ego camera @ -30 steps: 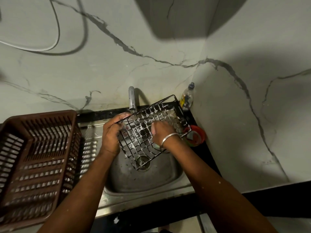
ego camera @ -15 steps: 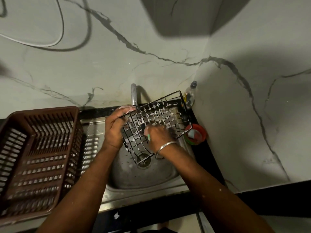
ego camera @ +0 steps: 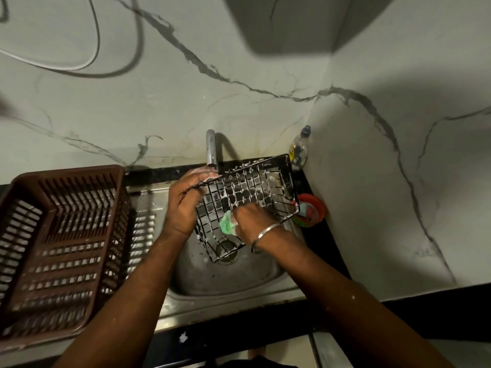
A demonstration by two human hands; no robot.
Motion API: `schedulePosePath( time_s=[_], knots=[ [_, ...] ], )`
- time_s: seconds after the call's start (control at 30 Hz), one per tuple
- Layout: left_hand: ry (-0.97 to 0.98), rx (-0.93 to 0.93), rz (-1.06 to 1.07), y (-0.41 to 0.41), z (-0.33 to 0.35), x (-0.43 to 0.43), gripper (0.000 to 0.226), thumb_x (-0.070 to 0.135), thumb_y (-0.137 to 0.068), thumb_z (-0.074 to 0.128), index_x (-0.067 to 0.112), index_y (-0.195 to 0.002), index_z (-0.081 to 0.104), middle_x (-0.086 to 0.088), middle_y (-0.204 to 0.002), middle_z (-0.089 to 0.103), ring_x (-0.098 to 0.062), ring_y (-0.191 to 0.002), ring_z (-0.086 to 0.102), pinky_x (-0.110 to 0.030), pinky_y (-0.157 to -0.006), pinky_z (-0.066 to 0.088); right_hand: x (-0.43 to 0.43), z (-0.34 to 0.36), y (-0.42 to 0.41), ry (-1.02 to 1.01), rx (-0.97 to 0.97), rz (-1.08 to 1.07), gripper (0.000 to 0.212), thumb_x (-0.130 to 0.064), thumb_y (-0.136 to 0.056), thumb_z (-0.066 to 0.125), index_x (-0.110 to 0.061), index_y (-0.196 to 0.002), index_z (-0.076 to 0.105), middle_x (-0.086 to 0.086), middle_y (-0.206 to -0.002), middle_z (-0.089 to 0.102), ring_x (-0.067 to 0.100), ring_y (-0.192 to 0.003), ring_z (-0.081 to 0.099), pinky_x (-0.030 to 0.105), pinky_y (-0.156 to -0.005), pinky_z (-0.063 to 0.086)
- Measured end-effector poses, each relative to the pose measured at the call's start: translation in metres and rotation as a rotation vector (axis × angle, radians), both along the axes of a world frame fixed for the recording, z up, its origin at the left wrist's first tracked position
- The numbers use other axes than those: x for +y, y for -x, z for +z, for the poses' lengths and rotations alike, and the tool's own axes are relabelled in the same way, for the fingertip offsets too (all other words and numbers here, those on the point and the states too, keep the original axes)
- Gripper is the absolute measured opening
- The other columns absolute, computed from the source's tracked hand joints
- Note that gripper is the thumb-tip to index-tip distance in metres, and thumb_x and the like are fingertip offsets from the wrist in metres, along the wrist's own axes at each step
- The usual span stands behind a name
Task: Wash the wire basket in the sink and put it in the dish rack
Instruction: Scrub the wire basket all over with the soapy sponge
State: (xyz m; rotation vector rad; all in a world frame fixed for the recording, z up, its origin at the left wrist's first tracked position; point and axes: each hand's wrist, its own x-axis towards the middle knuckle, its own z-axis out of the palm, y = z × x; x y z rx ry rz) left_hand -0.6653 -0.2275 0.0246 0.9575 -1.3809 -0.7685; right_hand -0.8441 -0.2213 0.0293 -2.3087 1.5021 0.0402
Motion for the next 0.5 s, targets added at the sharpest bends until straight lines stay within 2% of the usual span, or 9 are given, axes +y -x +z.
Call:
schedulePosePath(
  time_s=[0.13, 0.23, 0.3, 0.37, 0.43, 0.5],
  knots=[
    [-0.014, 0.021, 0.010, 0.001, -0.005, 0.002, 0.047, -0.013, -0.084, 0.045, -0.003, -0.120, 0.073, -0.021, -0.125, 0.073, -0.037, -0.127, 0.064, -0.056, -0.113, 0.049, -0.001, -0.001, -0.002, -0.034, -0.060, -0.064, 0.030, -0.005, -0.091, 0.071, -0.007, -0.120, 0.067, 0.015, -0.121, 0.063, 0.031, -0.112, 0.062, 0.037, -0.095, 0.053],
    [-0.047, 0.015, 0.029, -0.001, -0.010, 0.001, 0.047, -0.009, -0.084, 0.044, -0.002, -0.121, 0.073, -0.019, -0.128, 0.072, -0.035, -0.128, 0.063, -0.056, -0.112, 0.049, 0.003, -0.001, -0.013, -0.122, -0.287, -0.117, 0.019, -0.008, -0.092, 0.072, -0.009, -0.111, 0.075, 0.009, -0.110, 0.072, 0.022, -0.096, 0.067, 0.032, -0.087, 0.058],
    [-0.073, 0.047, 0.015, -0.002, -0.008, 0.000, 0.048, -0.004, -0.084, 0.043, -0.003, -0.122, 0.073, -0.016, -0.129, 0.072, -0.034, -0.129, 0.063, -0.052, -0.108, 0.051, 0.005, -0.001, -0.019, -0.078, -0.418, -0.199, 0.015, -0.009, -0.093, 0.072, -0.010, -0.107, 0.078, 0.007, -0.104, 0.075, 0.019, -0.090, 0.068, 0.031, -0.083, 0.059],
    [-0.092, 0.084, 0.002, -0.002, -0.004, -0.003, 0.049, 0.000, -0.084, 0.042, -0.002, -0.122, 0.072, -0.015, -0.130, 0.072, -0.033, -0.127, 0.062, -0.046, -0.102, 0.053, 0.004, -0.001, -0.027, 0.004, -0.571, -0.363, 0.016, -0.011, -0.093, 0.073, -0.012, -0.108, 0.077, 0.005, -0.103, 0.075, 0.017, -0.089, 0.068, 0.023, -0.076, 0.056],
    [-0.082, 0.094, -0.015, -0.001, -0.003, -0.005, 0.049, -0.001, -0.083, 0.042, -0.006, -0.122, 0.071, -0.023, -0.129, 0.070, -0.037, -0.127, 0.062, -0.043, -0.105, 0.052, 0.003, 0.003, -0.036, 0.110, -0.747, -0.493, 0.017, -0.009, -0.092, 0.074, -0.013, -0.108, 0.077, 0.003, -0.099, 0.076, 0.015, -0.085, 0.069, 0.013, -0.067, 0.052],
    [-0.070, 0.115, -0.042, 0.002, -0.004, -0.006, 0.048, -0.002, -0.083, 0.044, -0.011, -0.123, 0.068, -0.030, -0.129, 0.067, -0.045, -0.127, 0.060, -0.046, -0.110, 0.050, 0.002, 0.006, -0.045, 0.166, -0.917, -0.605, 0.022, -0.004, -0.091, 0.072, -0.011, -0.111, 0.076, 0.004, -0.099, 0.076, 0.015, -0.086, 0.071, 0.012, -0.068, 0.055]
  ],
)
